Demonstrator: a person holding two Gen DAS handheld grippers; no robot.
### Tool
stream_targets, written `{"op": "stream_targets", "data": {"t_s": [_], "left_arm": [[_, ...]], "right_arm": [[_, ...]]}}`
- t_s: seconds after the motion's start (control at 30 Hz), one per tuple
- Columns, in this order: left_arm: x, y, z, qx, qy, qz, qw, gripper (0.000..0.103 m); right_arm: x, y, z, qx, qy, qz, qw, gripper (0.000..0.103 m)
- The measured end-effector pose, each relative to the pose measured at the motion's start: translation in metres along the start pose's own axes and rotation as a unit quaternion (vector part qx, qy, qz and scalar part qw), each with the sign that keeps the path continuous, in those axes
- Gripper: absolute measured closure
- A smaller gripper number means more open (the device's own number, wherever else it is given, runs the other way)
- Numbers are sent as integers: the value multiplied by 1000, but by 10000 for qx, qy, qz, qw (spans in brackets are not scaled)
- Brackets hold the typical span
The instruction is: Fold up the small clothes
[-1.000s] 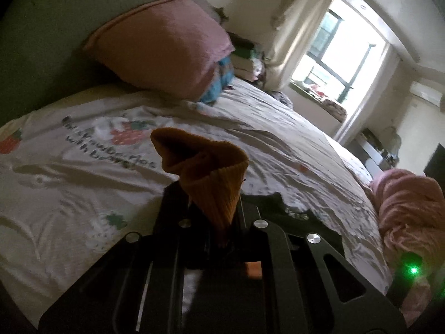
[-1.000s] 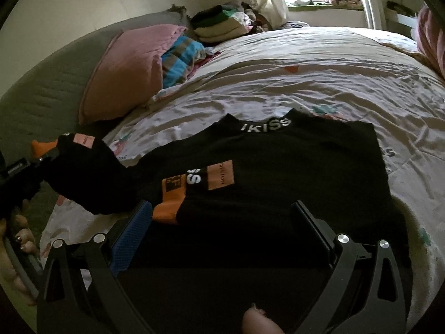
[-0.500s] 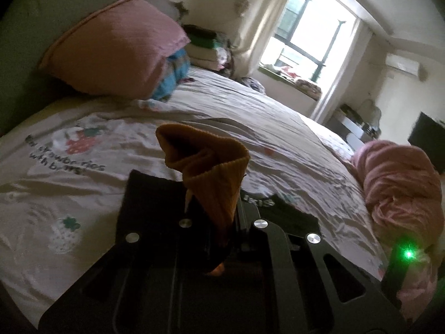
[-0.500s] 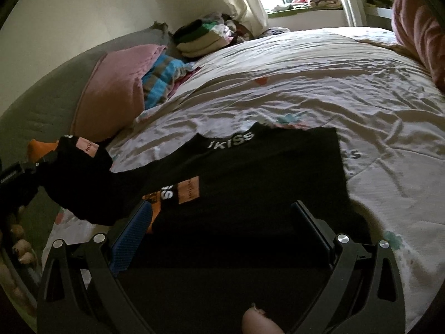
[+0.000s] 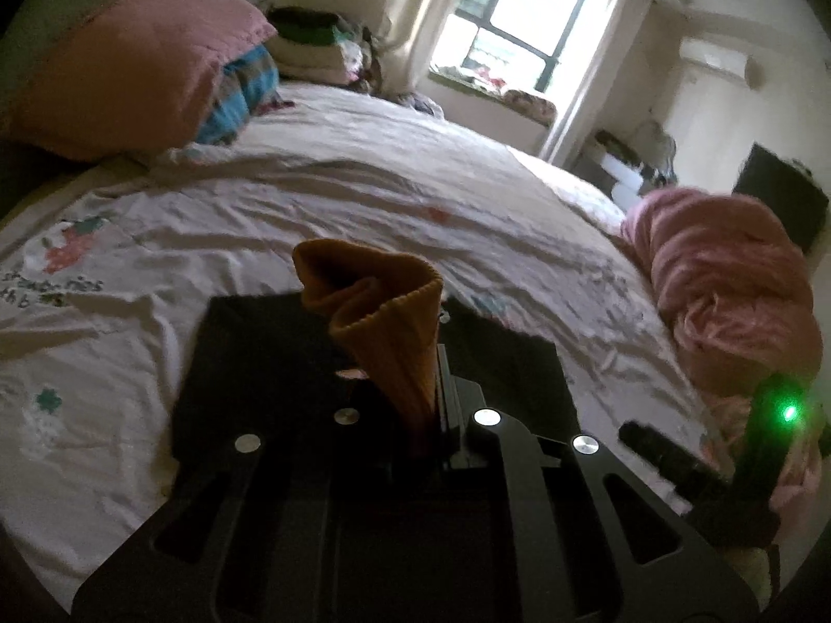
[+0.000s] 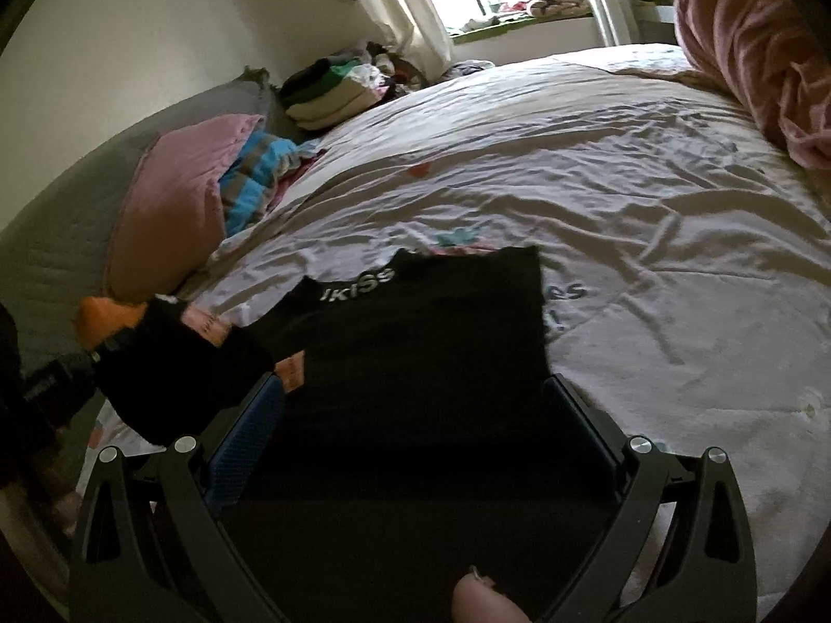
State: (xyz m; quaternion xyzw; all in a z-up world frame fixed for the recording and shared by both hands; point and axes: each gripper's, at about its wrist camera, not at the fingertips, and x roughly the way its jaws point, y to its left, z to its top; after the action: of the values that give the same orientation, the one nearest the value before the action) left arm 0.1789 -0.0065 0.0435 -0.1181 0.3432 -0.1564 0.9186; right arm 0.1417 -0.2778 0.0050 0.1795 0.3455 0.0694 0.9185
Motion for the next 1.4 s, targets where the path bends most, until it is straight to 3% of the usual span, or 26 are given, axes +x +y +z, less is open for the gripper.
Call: {"op": "stream_targets", "data": {"t_s": [0.53, 0.7, 0.83, 0.87, 1.07, 1.2, 1.27, 1.3, 1.4], "left_arm": [[58, -45, -53, 860, 937, -439, 9909, 95], [69, -51, -70, 1010, 1249, -655, 9848, 80], [71, -52, -78, 921, 1439, -1025, 9800, 55], [70, -51, -79, 871, 1453, -1180, 9784, 48], [50, -32, -66, 537, 1204, -1511, 9797, 30], [40, -5, -49, 306, 896, -1021, 9903, 24], [34, 11, -41, 208, 736, -697, 9946, 21], [32, 18, -38, 146, 676, -551, 9961, 21], [29, 36, -28, 103, 551, -78, 9984, 13]], "right_arm": [[-6, -37, -2, 318, 21, -453, 9985, 5], [-6, -41, -4, 341, 65, -582, 9977, 5], [-6, -40, -5, 325, 121, -653, 9973, 5], [-5, -40, -6, 326, 143, -651, 9972, 5], [6, -31, -20, 206, 476, -618, 9967, 5], [20, -10, -36, 35, 900, -260, 9956, 5], [29, 4, -44, -66, 1109, -14, 9938, 10], [33, 9, -46, -99, 1182, 27, 9929, 18], [49, 23, -55, -156, 1422, 10, 9897, 25]]}}
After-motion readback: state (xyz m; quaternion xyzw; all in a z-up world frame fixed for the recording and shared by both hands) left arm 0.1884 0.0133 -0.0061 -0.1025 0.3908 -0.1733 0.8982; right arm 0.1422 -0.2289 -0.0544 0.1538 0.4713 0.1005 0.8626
